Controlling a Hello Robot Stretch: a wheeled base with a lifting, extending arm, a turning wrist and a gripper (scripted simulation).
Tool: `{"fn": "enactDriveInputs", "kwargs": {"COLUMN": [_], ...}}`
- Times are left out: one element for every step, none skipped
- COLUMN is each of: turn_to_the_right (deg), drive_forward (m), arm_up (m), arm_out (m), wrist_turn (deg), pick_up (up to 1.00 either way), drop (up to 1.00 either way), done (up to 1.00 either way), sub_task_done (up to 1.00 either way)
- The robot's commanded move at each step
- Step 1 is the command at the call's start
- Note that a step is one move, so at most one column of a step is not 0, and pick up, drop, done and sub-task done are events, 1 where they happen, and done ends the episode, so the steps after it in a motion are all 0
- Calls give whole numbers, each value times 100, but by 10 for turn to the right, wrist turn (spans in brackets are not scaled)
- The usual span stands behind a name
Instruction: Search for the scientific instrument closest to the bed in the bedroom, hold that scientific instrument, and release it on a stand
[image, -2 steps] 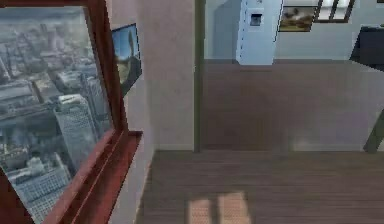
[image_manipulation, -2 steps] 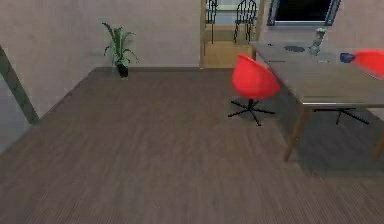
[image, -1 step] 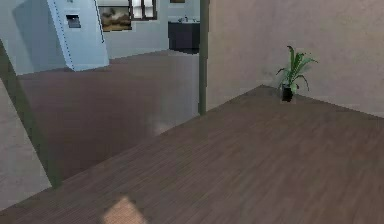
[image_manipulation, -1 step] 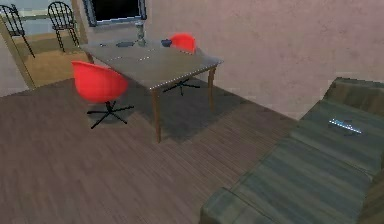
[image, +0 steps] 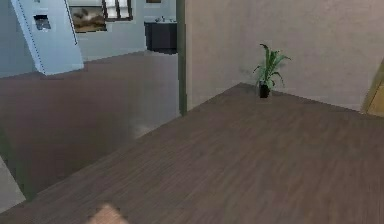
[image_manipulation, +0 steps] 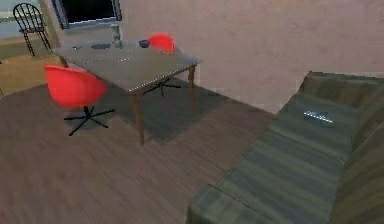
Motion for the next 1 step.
{"fn": "enactDriveInputs", "kwargs": {"turn_to_the_right": [0], "drive_forward": [25], "arm_up": [0], "arm_out": [0], "wrist_turn": [0], "pick_up": [0], "drop": [0], "done": [0], "sub_task_done": [0]}}
